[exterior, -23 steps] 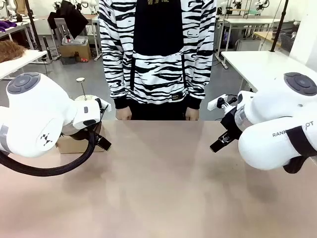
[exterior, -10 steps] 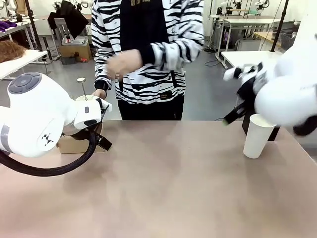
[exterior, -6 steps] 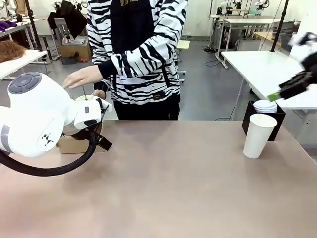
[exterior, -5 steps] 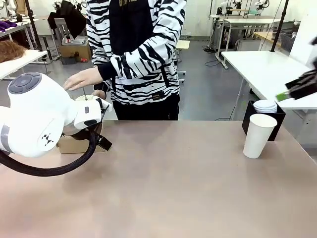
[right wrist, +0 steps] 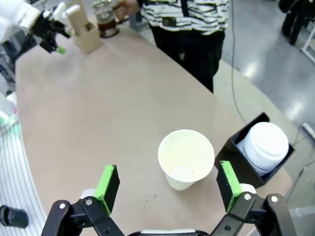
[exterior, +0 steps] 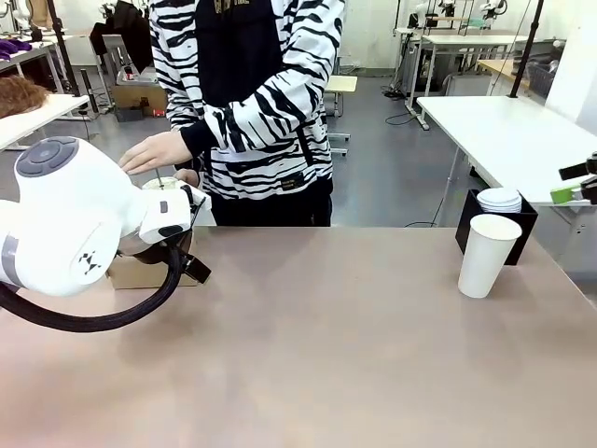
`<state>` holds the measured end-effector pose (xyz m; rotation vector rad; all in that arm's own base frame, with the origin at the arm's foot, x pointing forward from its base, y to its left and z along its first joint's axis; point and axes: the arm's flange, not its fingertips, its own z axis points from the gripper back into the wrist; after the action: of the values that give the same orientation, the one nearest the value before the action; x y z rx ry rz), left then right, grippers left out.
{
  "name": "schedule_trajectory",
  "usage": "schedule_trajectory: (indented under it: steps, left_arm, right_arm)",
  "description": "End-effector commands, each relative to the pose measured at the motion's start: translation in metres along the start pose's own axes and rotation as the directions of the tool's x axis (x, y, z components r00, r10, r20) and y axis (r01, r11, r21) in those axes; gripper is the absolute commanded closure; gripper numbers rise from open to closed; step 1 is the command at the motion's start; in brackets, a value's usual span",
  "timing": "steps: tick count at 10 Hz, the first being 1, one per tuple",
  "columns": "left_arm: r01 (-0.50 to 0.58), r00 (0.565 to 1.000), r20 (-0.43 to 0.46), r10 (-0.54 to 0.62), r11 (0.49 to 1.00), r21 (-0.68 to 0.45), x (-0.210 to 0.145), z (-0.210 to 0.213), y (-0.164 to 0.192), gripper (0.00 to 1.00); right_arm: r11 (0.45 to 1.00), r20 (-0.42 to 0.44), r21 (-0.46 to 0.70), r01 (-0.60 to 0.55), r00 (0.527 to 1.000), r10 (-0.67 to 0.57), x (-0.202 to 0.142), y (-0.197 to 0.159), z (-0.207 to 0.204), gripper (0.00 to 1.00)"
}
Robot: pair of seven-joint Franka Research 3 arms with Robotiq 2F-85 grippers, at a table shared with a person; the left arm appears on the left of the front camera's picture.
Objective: Pour a drink into a cup and package it in a carrier.
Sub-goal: Pick up the 600 ml Paper Cup and place it in the middle top area of the table.
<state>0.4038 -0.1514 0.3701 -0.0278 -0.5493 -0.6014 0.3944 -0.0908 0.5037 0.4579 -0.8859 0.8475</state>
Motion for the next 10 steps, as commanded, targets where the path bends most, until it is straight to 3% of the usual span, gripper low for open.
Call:
schedule_trajectory:
  steps: [1, 3, 4, 6, 10]
  left_arm:
    - [0.000, 1.000, 0.001, 0.000, 1.000, 0.000, 0.000, 0.000, 0.000, 0.00]
    - [0.000, 1.000, 0.001, 0.000, 1.000, 0.000, 0.000, 0.000, 0.000, 0.00]
    - [0.000, 1.000, 0.001, 0.000, 1.000, 0.000, 0.000, 0.000, 0.000, 0.00]
    - [0.000, 1.000, 0.001, 0.000, 1.000, 0.000, 0.000, 0.000, 0.000, 0.00]
    - [0.000, 1.000, 0.001, 0.000, 1.000, 0.000, 0.000, 0.000, 0.000, 0.00]
  right_arm:
    - [1.000, 0.003, -0.010, -0.018, 1.000, 0.018, 0.006, 0.001, 0.006, 0.00]
    - [1.000, -0.012, -0.010, -0.003, 1.000, 0.002, 0.005, 0.003, 0.000, 0.00]
    - [0.999, 0.081, 0.017, 0.042, 0.996, -0.044, -0.020, -0.011, -0.004, 0.00]
    - [0.997, 0.248, 0.072, 0.022, 0.968, -0.039, -0.074, -0.026, -0.009, 0.00]
    - [0.996, 0.453, 0.003, -0.085, 0.888, 0.074, -0.151, -0.033, -0.045, 0.00]
